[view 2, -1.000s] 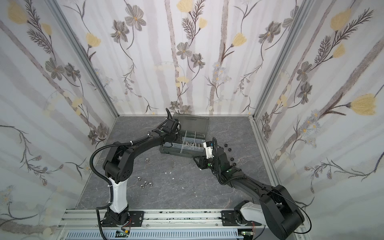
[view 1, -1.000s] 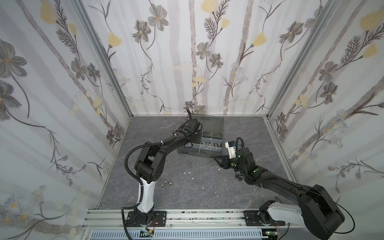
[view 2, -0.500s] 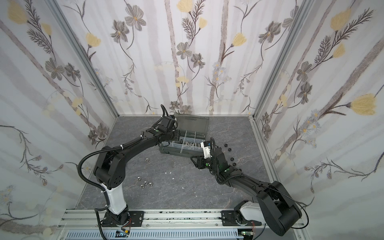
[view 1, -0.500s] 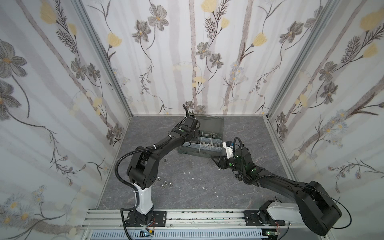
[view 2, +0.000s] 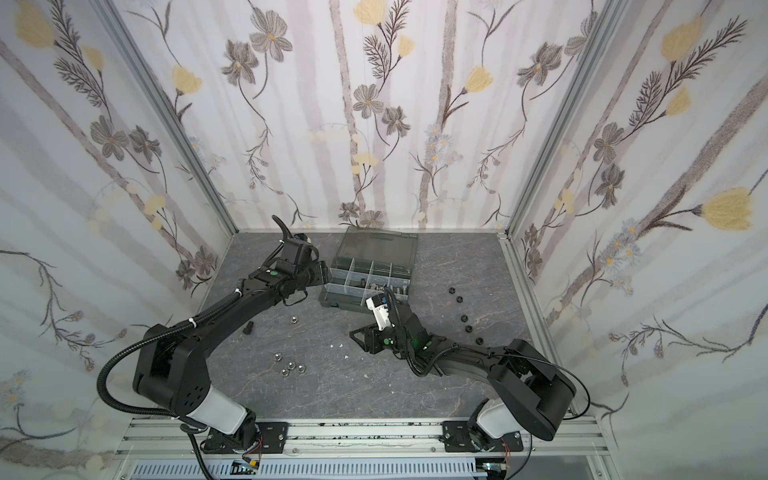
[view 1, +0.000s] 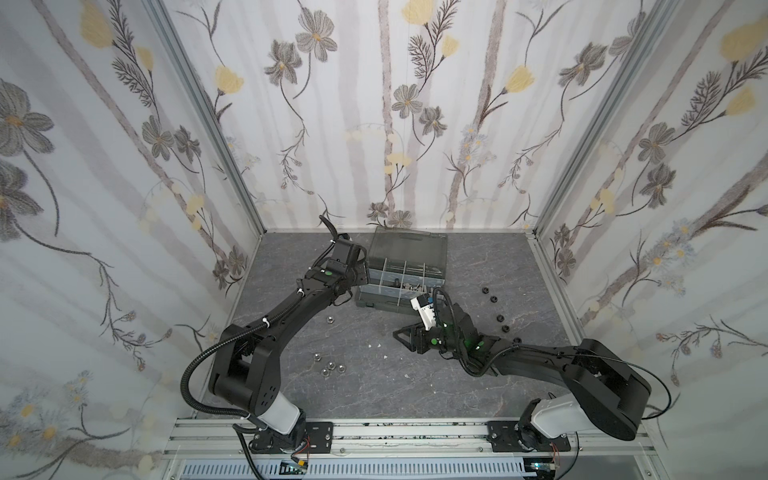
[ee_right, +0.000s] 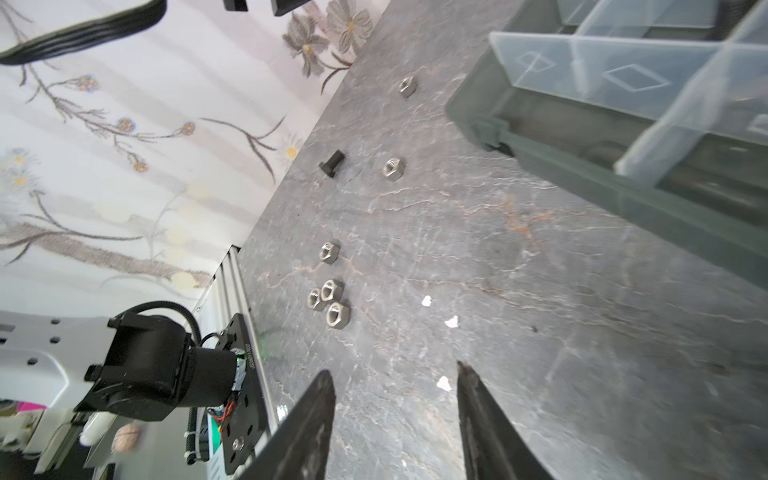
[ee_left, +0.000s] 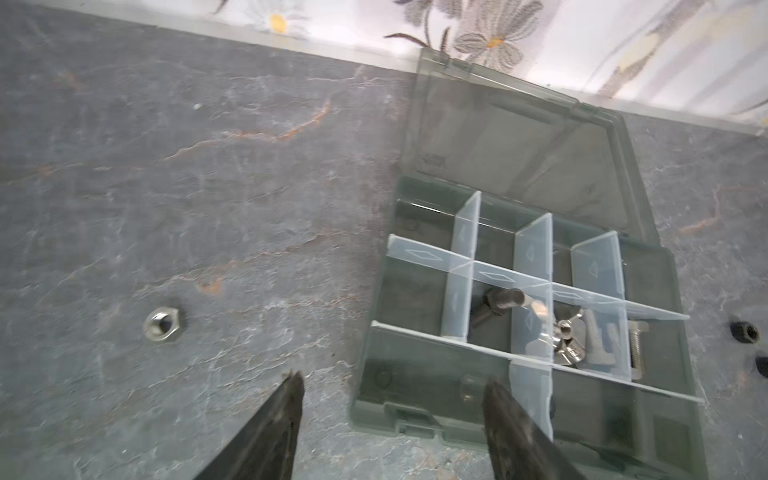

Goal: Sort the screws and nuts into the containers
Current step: 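Withdraw the left gripper from the box while the right gripper moves over silver nuts, then lower the left gripper onto a loose black bolt and close it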

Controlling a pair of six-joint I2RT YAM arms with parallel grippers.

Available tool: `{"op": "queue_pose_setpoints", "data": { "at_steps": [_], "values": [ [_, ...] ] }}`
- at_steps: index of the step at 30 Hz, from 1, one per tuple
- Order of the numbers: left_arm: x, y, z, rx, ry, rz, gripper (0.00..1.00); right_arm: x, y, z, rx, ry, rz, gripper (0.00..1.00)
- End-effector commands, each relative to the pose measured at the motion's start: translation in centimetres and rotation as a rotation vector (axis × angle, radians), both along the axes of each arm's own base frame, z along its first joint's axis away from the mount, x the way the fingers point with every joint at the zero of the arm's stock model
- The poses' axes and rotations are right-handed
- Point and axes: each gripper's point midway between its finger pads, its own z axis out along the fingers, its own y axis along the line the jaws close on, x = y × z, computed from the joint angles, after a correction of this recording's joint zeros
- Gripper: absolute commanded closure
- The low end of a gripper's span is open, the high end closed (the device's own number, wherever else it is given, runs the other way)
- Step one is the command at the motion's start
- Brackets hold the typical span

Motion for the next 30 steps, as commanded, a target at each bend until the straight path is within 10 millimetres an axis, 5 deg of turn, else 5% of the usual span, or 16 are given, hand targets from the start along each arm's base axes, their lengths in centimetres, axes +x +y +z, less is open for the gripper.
{"op": "queue_pose_setpoints", "data": {
  "at_steps": [1,6,17,22,30],
  "values": [
    [-0.3,3.1,-0.2,-0.028,0.009,0.114,0.32,-0.8,2.2,1.3,0.071,-0.012,0.043,0.51],
    [-1.9,8.6,-2.1,0.003,0.07,0.243,0.32,-1.9,3.6,0.2,0.083,0.021,0.094,0.51],
    [-6.3,17.4,-4.9,-0.02,0.215,0.455,0.29,-2.6,2.7,0.6,0.115,0.029,0.097,0.47],
    [-8.3,19.9,-7.6,-0.042,0.302,0.541,0.27,-2.3,1.6,1.6,0.148,0.03,0.085,0.46],
    [-10.1,20.9,-11.5,-0.034,0.423,0.579,0.26,-1.3,-0.4,2.6,0.199,0.042,0.042,0.45]
  ]
}}
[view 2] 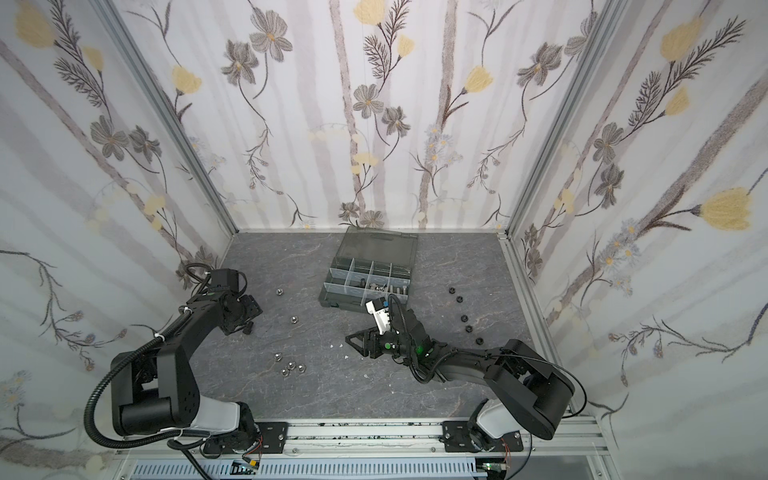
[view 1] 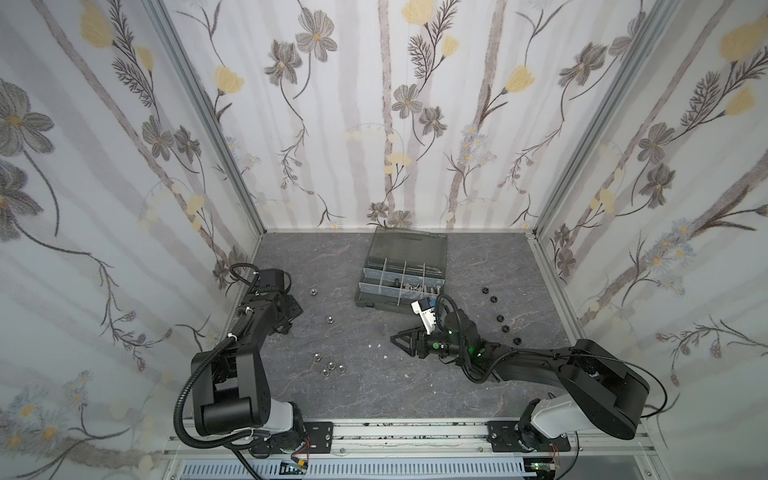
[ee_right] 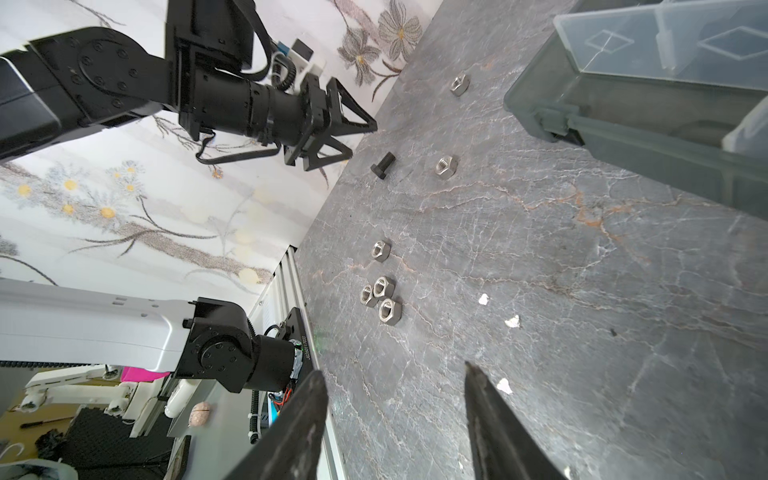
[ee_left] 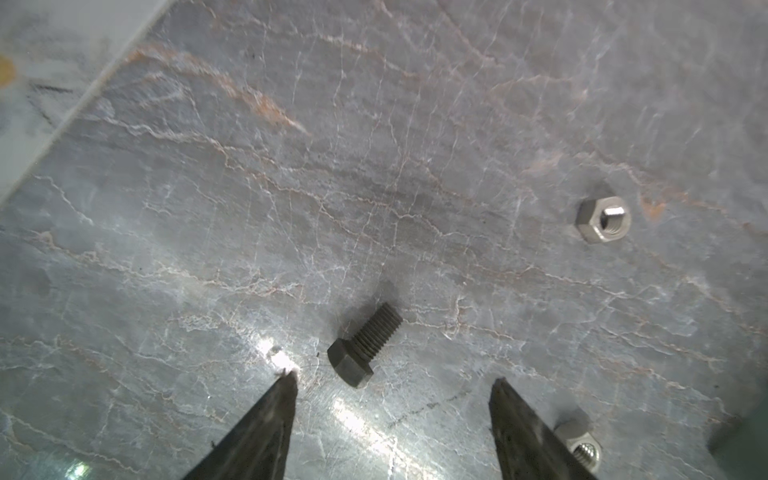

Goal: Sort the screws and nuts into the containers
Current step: 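Lower the left gripper onto a loose black bolt and close it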

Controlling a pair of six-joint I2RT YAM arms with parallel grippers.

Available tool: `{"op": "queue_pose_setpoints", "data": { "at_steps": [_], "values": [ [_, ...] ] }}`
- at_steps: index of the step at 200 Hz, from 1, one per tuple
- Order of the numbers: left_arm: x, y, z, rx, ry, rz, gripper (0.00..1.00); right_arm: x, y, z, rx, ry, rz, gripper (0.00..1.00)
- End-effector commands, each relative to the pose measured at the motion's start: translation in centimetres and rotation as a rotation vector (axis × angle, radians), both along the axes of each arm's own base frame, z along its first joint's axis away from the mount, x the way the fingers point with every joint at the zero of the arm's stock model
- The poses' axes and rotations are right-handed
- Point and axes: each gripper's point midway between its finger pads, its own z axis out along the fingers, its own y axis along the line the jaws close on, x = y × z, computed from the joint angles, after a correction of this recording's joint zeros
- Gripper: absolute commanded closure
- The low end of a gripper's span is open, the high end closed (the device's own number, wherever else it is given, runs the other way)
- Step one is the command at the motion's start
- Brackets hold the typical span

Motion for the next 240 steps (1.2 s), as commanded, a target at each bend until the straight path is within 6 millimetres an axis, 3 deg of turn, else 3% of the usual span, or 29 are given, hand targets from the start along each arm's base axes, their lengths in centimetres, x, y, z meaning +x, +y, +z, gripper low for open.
{"op": "queue_pose_setpoints", "data": {
  "at_steps": [1,56,107,139,184,186,240],
  "values": [
    [-0.7,0.2,-1.3,-0.005,0.052,0.011,0.25,-0.2,0.1,1.3,0.058,-0.003,0.016,0.45],
    [-1.3,0.3,-3.7,-0.007,0.111,0.013,0.21,-0.1,0.0,0.8,0.062,0.017,0.018,0.45],
    [-1.5,0.4,-5.5,-0.003,0.14,0.006,0.28,-0.1,0.1,0.5,0.061,0.029,0.02,0.45],
    [-1.3,0.5,-5.6,0.006,0.126,-0.001,0.3,-0.1,0.2,0.3,0.06,0.032,0.02,0.45],
    [-0.8,0.0,-5.7,-0.009,0.11,-0.022,0.46,-0.1,0.2,0.1,0.059,0.037,0.02,0.45],
    [-0.8,-0.1,-5.7,-0.009,0.11,-0.023,0.46,0.8,-0.3,0.1,0.058,0.037,-0.006,0.45],
    [-1.1,-1.0,-5.6,-0.017,0.102,-0.044,0.53,1.0,-0.4,0.2,0.061,0.035,-0.011,0.45]
  ]
}}
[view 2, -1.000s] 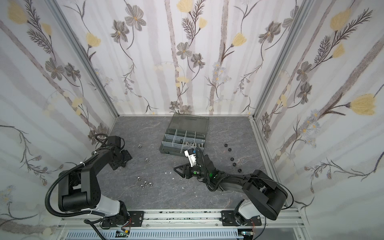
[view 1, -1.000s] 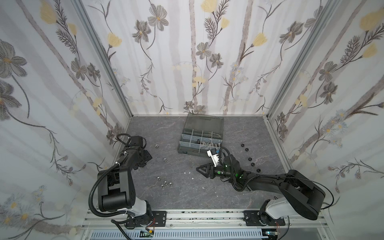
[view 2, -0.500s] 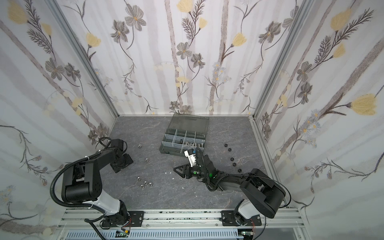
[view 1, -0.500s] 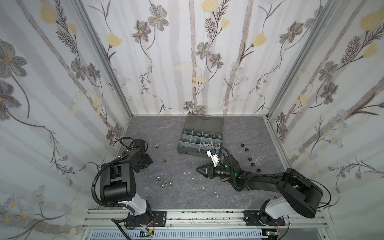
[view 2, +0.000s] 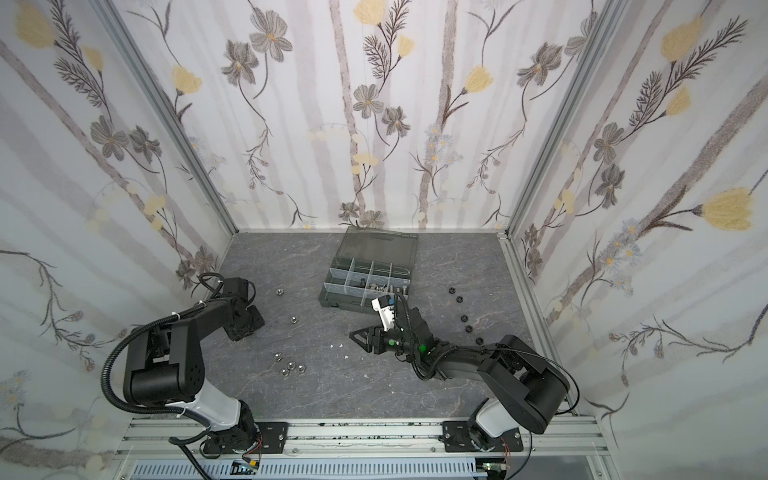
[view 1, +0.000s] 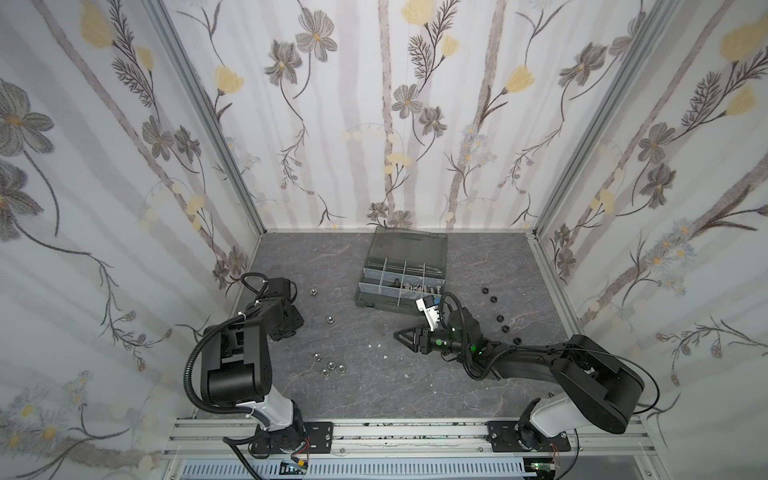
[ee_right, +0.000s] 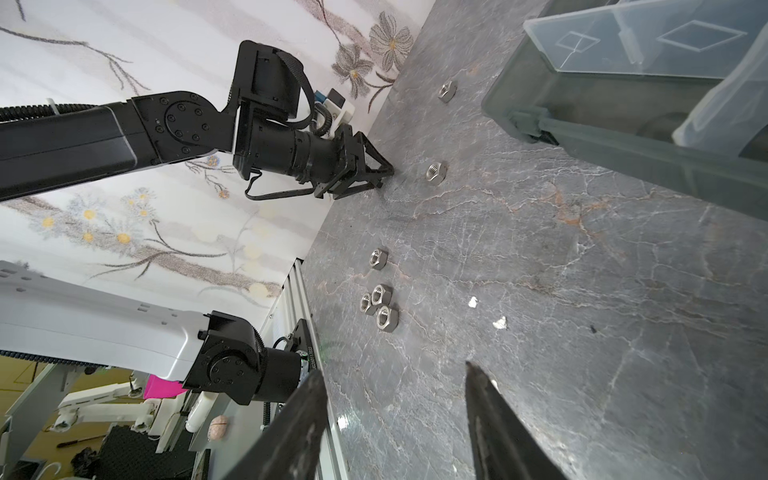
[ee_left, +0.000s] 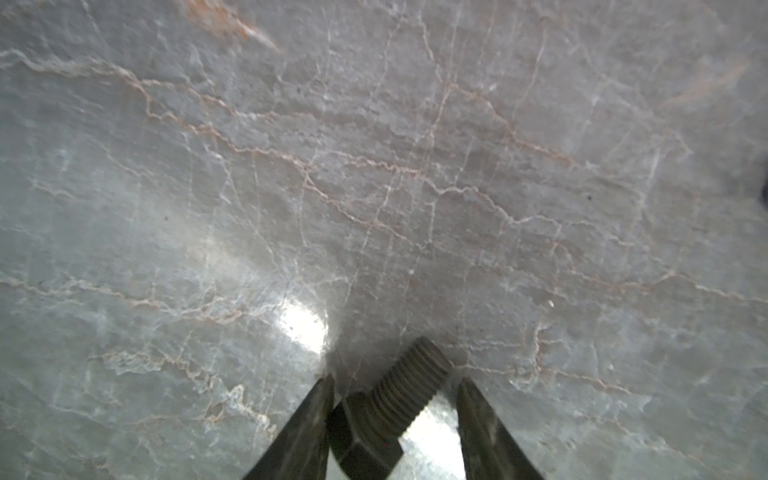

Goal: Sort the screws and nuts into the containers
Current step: 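Lower the left gripper onto a loose black bolt and close it, then lift the black bolt into a box compartment and open the left gripper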

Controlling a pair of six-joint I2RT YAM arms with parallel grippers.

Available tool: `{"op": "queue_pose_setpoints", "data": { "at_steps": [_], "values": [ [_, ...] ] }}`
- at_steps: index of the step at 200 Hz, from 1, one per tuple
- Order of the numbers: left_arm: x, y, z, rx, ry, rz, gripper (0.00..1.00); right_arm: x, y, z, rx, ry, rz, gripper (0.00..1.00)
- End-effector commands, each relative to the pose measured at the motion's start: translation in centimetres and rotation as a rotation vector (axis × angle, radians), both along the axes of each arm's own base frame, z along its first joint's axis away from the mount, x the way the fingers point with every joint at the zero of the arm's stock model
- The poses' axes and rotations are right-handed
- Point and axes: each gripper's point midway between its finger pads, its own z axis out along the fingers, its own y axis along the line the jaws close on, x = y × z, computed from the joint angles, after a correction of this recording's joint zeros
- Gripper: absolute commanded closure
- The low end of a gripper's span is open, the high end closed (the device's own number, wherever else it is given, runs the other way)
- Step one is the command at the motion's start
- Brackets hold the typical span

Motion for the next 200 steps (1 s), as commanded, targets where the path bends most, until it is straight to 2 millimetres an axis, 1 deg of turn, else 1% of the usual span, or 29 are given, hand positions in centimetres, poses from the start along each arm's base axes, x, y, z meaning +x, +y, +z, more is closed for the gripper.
{"op": "queue_pose_setpoints", "data": {
  "at_steps": [1,53,104,138,165,200],
  "values": [
    [-0.6,-1.0,-0.4,-0.041,0.012,-0.013,0.53,0.1,0.1,0.8,0.03,-0.021,0.0,0.45],
    [-0.8,-1.9,-0.3,-0.057,0.006,-0.029,0.61,0.2,0.0,0.8,0.028,-0.02,-0.005,0.45],
    [-0.1,-1.5,-0.2,-0.037,0.012,-0.034,0.7,0.3,-0.2,0.8,0.025,-0.026,-0.01,0.45],
    [0.1,-1.7,-0.5,-0.046,0.015,-0.039,0.79,0.4,-0.2,0.8,0.024,-0.025,-0.013,0.45],
    [0.0,-1.6,-0.3,-0.04,0.014,-0.045,0.82,0.4,-0.2,0.7,0.024,-0.022,-0.012,0.45],
    [0.4,-1.9,0.8,-0.051,-0.015,-0.057,0.83,0.7,-0.5,0.6,0.023,-0.021,-0.021,0.45]
  ]
}}
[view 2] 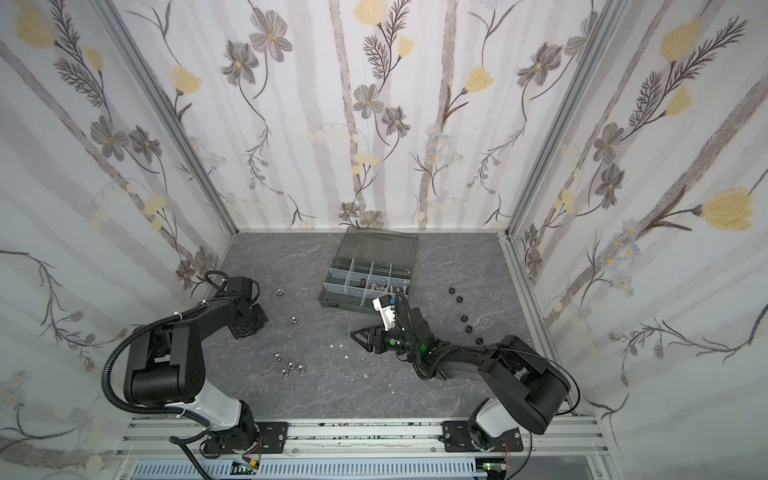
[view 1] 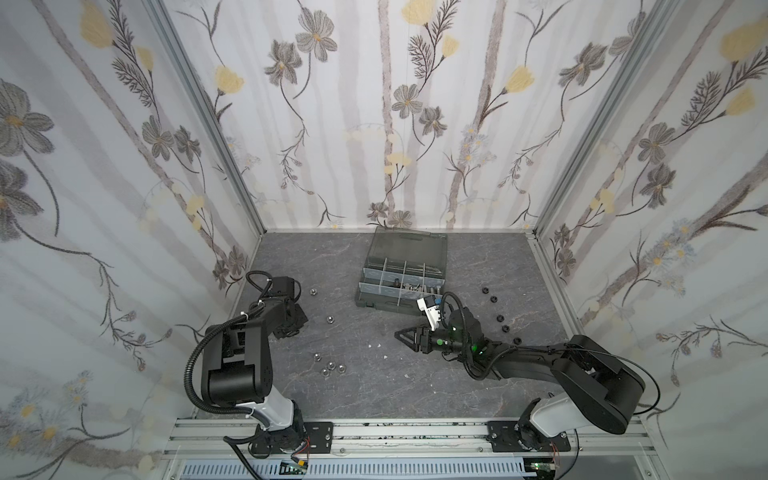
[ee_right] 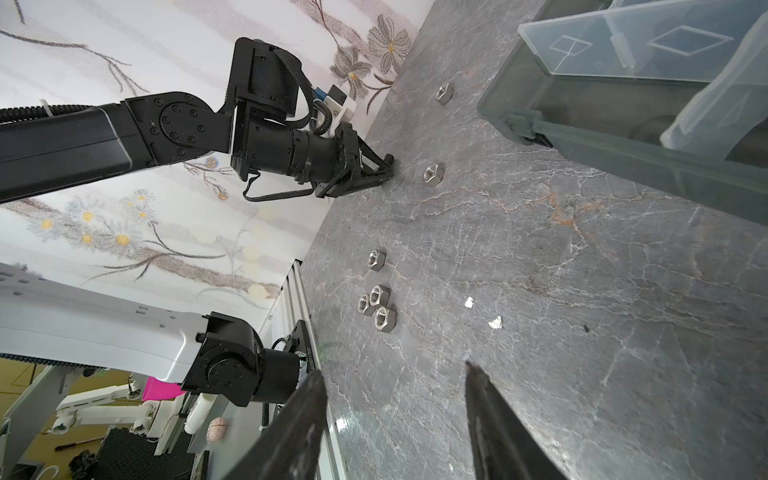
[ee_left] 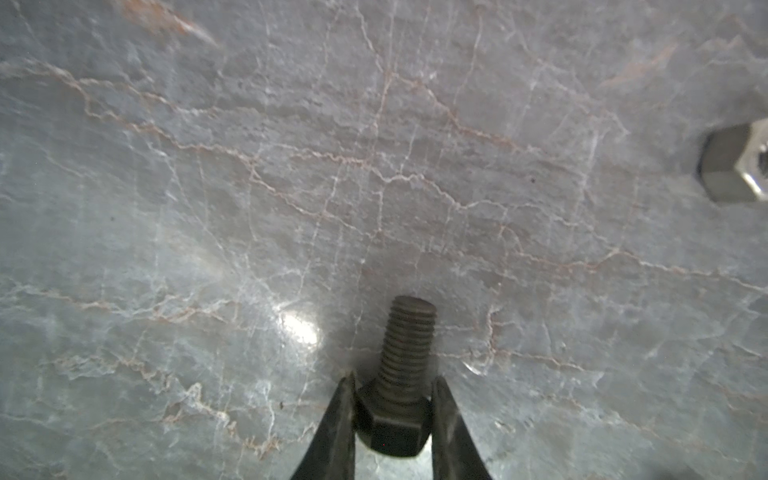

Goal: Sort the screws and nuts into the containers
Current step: 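Lift the black bolt into a box compartment and open the left gripper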

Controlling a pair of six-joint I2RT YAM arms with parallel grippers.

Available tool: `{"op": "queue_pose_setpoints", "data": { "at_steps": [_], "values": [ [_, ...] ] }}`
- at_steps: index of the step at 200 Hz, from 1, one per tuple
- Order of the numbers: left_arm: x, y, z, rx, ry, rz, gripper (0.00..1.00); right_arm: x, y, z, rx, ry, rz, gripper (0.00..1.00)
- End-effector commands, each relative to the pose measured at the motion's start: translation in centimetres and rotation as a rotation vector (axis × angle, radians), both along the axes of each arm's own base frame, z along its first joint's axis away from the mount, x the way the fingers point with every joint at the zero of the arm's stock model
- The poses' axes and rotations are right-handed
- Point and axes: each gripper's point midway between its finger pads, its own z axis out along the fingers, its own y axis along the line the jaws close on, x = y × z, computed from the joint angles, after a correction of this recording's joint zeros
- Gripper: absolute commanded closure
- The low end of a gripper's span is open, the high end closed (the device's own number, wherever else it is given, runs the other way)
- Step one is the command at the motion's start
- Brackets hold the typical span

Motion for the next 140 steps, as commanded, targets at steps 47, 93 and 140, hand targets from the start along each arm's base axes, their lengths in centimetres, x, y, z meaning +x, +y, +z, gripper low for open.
{"op": "queue_pose_setpoints", "data": {
  "at_steps": [47,93,140],
  "values": [
    [1.6,-3.2,3.8,-0.06,-0.087,-0.101,0.84,1.1,-0.8,0.7,0.008,-0.034,-0.036,0.45],
    [3.2,-8.5,8.5,-0.077,-0.202,-0.256,0.84,2.5,-1.4,1.4,-0.043,-0.056,-0.075,0.45],
    [5.1,-13.3,11.9,-0.119,-0.305,-0.378,0.83,3.6,-2.7,2.7,-0.108,-0.09,-0.136,0.45]
  ]
}}
